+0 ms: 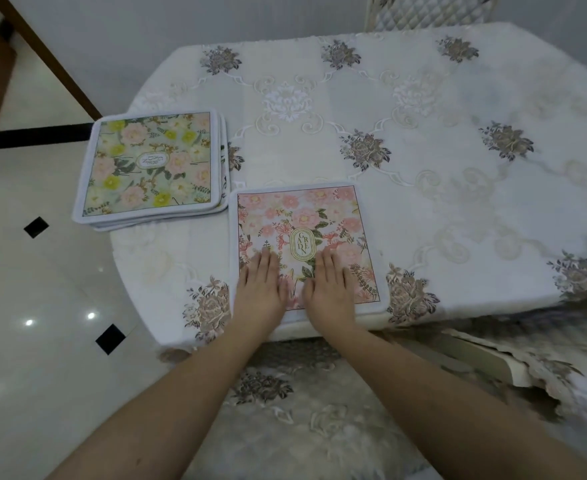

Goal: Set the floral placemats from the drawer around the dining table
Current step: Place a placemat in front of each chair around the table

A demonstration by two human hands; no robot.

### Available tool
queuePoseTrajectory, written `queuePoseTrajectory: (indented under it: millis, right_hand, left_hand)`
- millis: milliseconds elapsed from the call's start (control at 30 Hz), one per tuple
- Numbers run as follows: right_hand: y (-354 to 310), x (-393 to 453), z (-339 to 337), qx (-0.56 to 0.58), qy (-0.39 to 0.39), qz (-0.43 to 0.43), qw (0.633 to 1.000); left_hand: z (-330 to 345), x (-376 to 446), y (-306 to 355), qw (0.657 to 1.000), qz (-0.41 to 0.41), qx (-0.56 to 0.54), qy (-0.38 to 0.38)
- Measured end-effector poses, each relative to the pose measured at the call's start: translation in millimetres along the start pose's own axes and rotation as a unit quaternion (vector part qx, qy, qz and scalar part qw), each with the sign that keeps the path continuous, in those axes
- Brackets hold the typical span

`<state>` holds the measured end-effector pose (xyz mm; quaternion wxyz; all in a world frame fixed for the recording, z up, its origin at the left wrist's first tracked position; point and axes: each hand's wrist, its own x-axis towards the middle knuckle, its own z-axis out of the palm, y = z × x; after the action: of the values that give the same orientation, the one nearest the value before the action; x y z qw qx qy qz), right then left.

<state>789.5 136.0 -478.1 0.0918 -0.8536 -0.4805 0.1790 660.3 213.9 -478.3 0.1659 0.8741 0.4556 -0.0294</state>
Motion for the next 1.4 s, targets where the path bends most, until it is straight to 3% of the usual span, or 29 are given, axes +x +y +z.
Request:
queuePoseTrajectory:
  millis: [100,200,367,867,1033,1133,1200,1300,1400]
  right_hand:
    - [0.2,-7.0,7.0,-0.03,-0.002,-0.03,0.999]
    - [19.4,-9.9,5.0,-0.066,0.013,-0.099,0.993]
    - [52.8,-5.8,-9.4,-0.12,-0.041,-0.17,0.977]
    - [109.1,-12.7,-67.9,-0.143,-0.141,-0.096,0.975]
    - [67.0,-11.6,-99.8,-0.158,-0.179,-0.045,0.97]
    - [43.1,-12.1,-105.9,-0.142,-0.213,-0.044,0.966]
    - [32.0,-15.0,-103.2,-0.108,-0.21,-0.031,0.971]
    - [16.0,-25.8,-104.6,-0.084,-0.214,-0.027,0.973]
    - [-2.2,-36.9,-112.6,-0.083,-0.187,-0.056,0.977]
  left_hand:
    - [12.7,-9.0,10.0,1.0,-0.02,0.013,-0.013]
    - [15.3,-19.9,-5.9,0.997,0.051,0.059,-0.01]
    - [5.1,-23.9,-40.7,0.985,0.132,0.105,-0.033]
    - [-35.2,-52.6,-82.3,0.98,0.111,0.138,-0.092]
    - [-72.6,-48.0,-73.3,0.979,0.017,0.075,-0.191]
    - [-98.7,-53.4,-74.3,0.983,-0.071,-0.006,-0.169]
    - [-112.3,-63.4,-73.5,0.983,-0.078,-0.01,-0.167]
    - [-128.1,-87.9,-76.6,0.985,-0.08,0.063,-0.137]
    - [-147.8,-115.5,-80.5,0.982,-0.116,0.146,-0.031]
